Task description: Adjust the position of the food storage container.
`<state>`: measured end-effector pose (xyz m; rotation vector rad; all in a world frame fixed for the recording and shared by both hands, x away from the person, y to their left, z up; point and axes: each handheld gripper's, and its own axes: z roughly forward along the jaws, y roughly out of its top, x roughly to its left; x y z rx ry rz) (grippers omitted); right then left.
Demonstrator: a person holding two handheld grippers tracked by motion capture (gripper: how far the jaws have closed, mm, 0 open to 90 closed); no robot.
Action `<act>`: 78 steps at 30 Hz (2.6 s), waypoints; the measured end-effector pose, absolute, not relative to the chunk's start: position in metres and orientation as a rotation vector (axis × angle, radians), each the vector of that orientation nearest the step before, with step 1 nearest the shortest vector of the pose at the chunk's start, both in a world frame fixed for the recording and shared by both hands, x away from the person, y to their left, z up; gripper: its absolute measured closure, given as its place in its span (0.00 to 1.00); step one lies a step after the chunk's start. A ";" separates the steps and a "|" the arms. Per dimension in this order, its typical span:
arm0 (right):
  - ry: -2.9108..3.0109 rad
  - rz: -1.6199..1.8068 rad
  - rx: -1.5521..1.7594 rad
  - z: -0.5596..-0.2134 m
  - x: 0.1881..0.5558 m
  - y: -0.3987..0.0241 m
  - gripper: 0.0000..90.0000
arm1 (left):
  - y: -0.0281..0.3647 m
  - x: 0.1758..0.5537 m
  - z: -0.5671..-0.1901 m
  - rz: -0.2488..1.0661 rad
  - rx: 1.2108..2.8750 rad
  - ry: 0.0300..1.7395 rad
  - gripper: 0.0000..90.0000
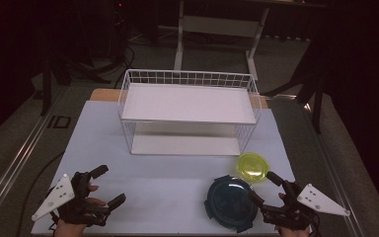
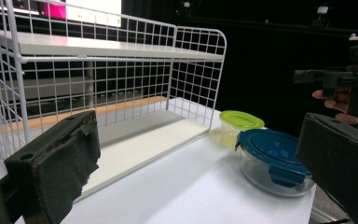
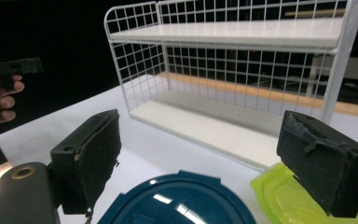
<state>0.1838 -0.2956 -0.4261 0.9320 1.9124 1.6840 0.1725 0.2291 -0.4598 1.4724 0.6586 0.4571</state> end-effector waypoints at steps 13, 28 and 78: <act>1.922 1.645 0.871 -0.414 0.197 -0.296 0.15 | 0.225 0.173 -0.460 0.425 1.502 0.632 0.00; 1.988 1.662 0.820 -0.412 0.201 -0.304 0.16 | 0.226 0.171 -0.459 0.422 1.500 0.616 0.00; 2.488 1.448 0.881 -0.506 0.181 -0.350 1.00 | 0.219 0.175 -0.465 0.410 1.529 0.611 0.00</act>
